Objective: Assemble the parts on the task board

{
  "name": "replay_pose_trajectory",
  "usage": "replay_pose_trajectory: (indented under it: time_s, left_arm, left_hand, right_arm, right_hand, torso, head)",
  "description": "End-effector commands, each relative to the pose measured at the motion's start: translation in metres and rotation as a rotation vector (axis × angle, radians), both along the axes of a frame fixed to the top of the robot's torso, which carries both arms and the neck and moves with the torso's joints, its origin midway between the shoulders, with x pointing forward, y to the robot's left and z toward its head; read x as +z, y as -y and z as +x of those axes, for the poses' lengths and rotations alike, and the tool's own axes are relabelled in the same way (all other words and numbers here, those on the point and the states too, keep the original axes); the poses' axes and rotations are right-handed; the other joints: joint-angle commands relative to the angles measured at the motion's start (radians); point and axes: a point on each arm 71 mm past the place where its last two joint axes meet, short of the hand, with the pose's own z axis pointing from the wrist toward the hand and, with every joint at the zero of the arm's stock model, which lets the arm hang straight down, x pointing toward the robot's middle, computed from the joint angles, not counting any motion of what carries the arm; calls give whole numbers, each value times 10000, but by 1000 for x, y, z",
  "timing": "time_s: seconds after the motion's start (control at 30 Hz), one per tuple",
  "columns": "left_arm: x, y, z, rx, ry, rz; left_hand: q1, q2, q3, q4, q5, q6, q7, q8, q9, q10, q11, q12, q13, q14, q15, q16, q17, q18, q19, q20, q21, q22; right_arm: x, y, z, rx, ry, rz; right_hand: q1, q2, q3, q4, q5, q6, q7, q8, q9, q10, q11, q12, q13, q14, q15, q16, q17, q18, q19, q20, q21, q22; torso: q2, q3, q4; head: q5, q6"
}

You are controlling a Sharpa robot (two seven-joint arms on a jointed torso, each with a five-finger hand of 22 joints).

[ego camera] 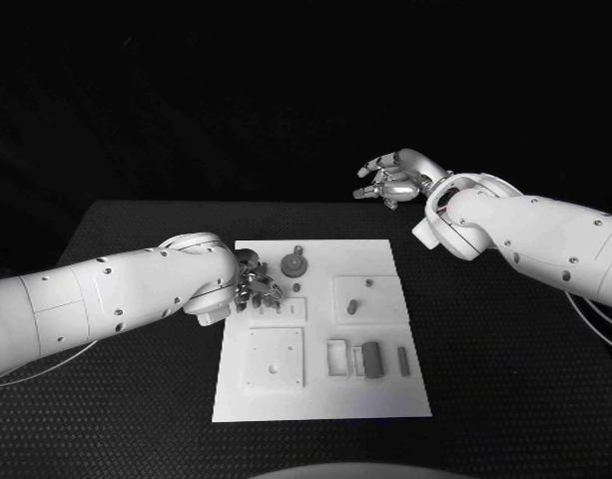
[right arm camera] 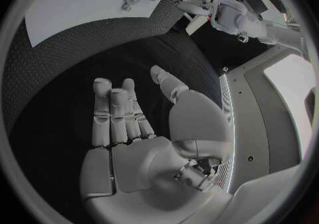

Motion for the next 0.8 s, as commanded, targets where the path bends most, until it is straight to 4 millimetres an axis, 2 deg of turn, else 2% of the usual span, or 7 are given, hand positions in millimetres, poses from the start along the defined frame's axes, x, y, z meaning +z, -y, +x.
replay_pose_trajectory:
  time_s: [0.03,0.6,0.8]
  left_arm:
    - [-1,4,-1,-234,-113,74]
    - [-7,4,-3,-273,-267,132]
    - [-7,4,-3,-291,-289,139]
  left_hand:
    - [80,58,1726,-1675,41,167,155,53,10,11,-27,9,-14,-8,-92,61,-17,-132,49,-38,37,236]
    - [76,68,1743,-1670,27,159,158,54,18,9,-26,12,-17,-4,-93,62,-30,-134,53,-39,46,237]
    - [73,70,1748,-1669,24,157,159,55,21,8,-25,13,-17,-2,-93,62,-35,-134,54,-39,48,237]
  right_arm:
    - [0,-2,0,145,-105,-24]
    - [-1,-3,-1,191,-152,-32]
    - [-1,-3,-1,207,-164,-34]
  right_hand:
    - [-30,40,-2,79,25,3,391,22,-14,-80,22,70,-12,-56,15,9,-15,621,-89,-5,-60,157]
    - [-38,47,-5,86,27,-4,393,26,-21,-94,24,85,-32,-67,17,16,-23,621,-97,-3,-65,158]
    - [-40,49,-7,89,28,-5,393,28,-23,-98,25,90,-38,-71,17,18,-25,621,-99,-3,-66,158]
  torso:
    - [-2,-4,-1]
    - [4,-14,4]
    - [-1,-8,4]
  head:
    - [-14,-5]
    - [-76,-10]
    - [-78,-15]
